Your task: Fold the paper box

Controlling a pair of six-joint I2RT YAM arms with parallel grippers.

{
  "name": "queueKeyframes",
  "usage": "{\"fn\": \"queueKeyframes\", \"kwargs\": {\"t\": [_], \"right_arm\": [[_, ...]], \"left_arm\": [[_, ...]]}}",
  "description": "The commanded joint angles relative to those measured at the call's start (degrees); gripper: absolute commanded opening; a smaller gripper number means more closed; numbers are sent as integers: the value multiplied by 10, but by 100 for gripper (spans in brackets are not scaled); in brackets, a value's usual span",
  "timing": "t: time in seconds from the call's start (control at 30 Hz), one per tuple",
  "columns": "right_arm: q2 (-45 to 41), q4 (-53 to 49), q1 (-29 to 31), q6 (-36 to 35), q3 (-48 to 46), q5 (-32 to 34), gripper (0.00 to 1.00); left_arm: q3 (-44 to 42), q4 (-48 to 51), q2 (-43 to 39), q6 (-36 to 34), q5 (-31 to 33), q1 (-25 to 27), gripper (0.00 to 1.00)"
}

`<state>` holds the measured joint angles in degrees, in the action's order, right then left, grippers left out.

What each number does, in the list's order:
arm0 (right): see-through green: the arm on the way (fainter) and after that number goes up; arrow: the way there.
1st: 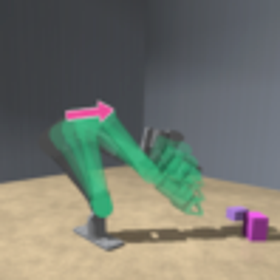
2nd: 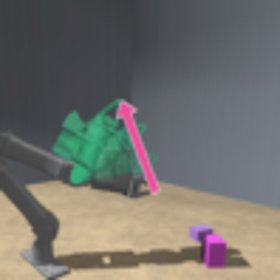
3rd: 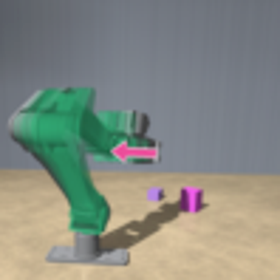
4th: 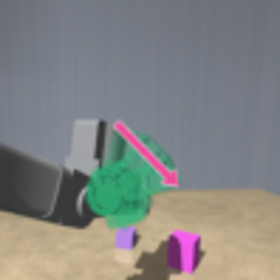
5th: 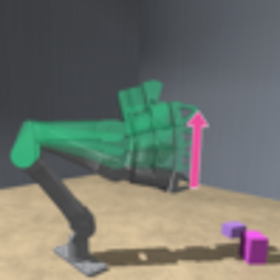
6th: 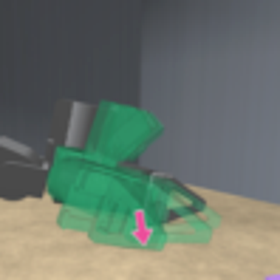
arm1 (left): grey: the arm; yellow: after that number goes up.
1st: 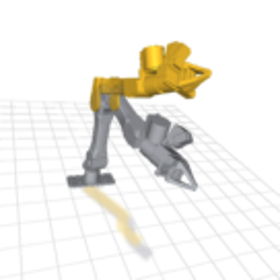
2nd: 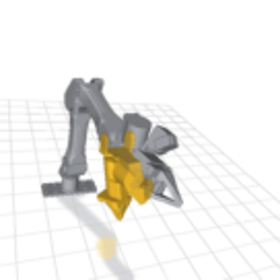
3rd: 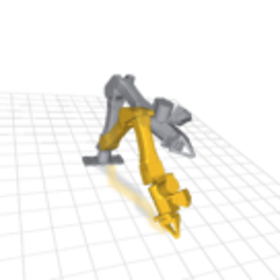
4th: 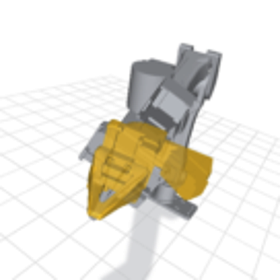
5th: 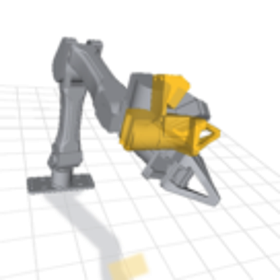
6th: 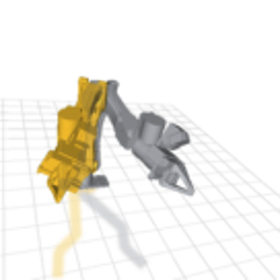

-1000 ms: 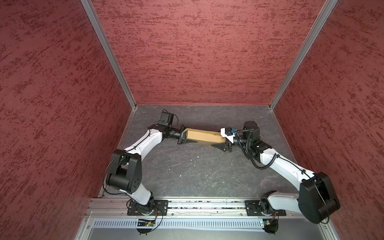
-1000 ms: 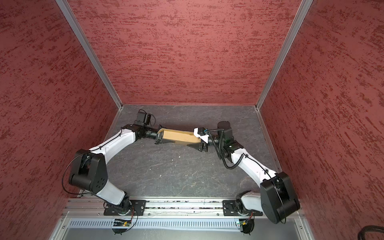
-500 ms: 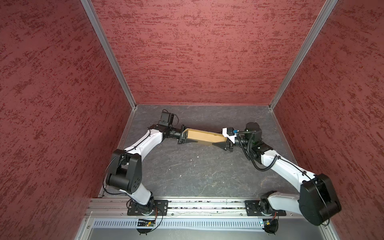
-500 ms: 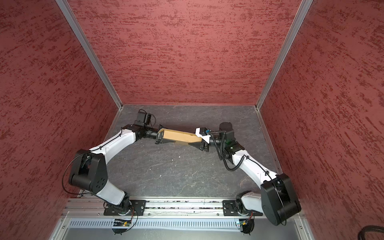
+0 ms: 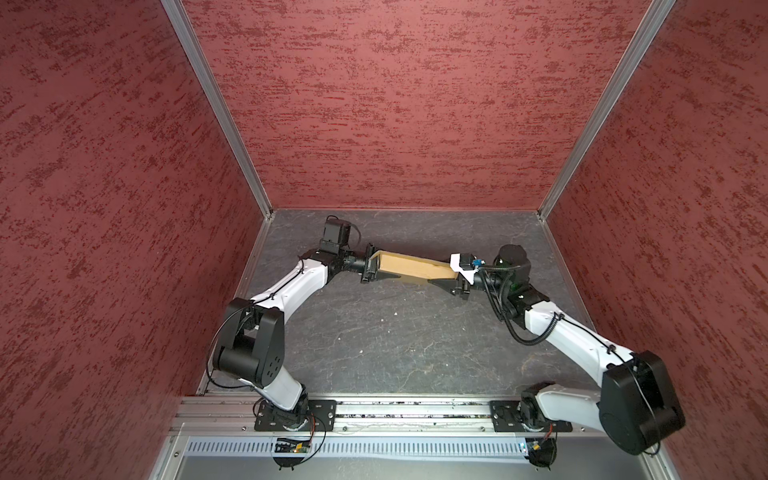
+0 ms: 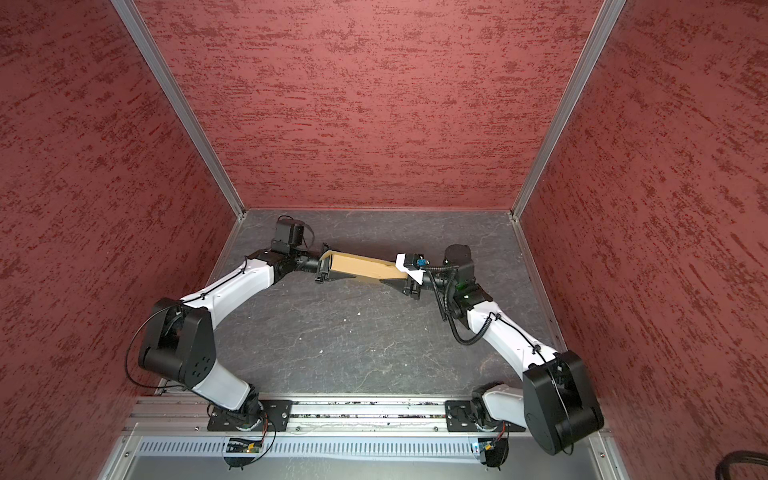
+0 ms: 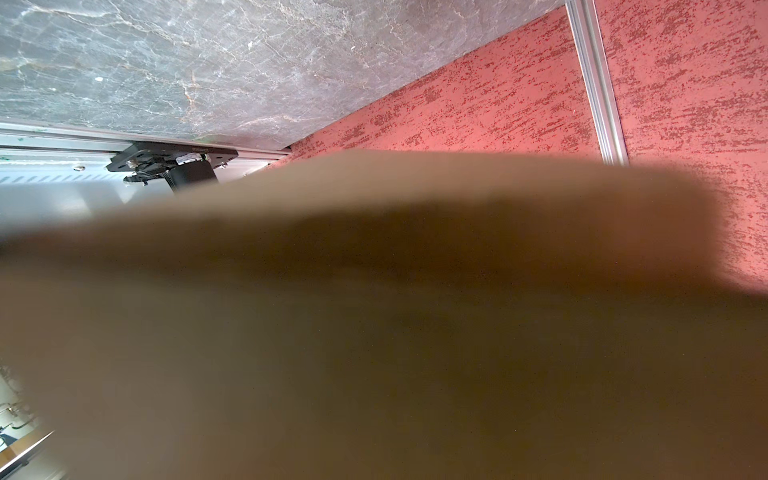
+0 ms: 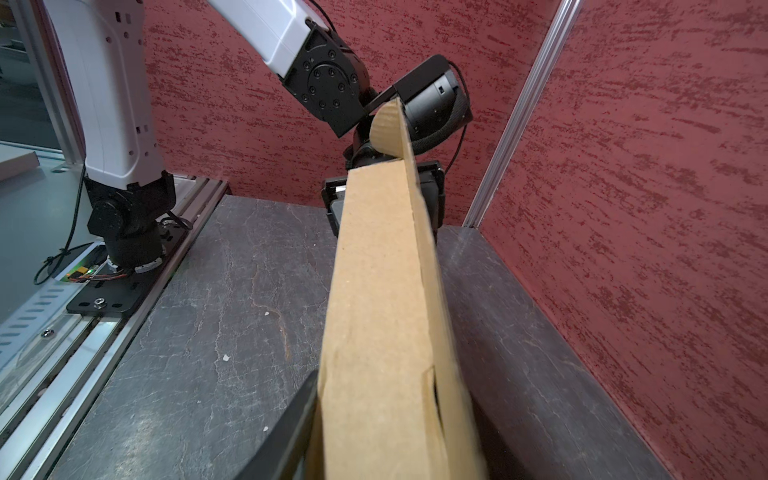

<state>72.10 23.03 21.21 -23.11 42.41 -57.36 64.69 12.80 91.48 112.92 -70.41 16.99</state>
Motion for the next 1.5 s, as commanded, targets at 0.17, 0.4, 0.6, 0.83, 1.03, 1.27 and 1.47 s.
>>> {"fn": "queueKeyframes", "kwargs": {"t": [0.17,0.4,0.6,0.83,1.03,1.27,1.47], "right_arm": [[-8,-13,15,12,-14,-18,39],[-7,-11,15,14,-11,-22,37],[-6,-18,15,12,-8,-25,37],[-11,-21,15,10,-9,-25,27],[-18,-22,15,9,-10,-22,22],[-24,-22,15,10,-10,-12,20],[-30,-22,15,11,-12,-3,20]], "left_arm": [[2,-51,-9,23,36,-1,18],[6,-50,-4,24,41,0,19],[15,-41,1,16,41,1,19],[16,-41,4,13,39,0,26],[19,-43,7,10,39,-5,35],[14,-46,8,6,38,-10,47],[5,-37,4,-4,39,-19,56]]}}
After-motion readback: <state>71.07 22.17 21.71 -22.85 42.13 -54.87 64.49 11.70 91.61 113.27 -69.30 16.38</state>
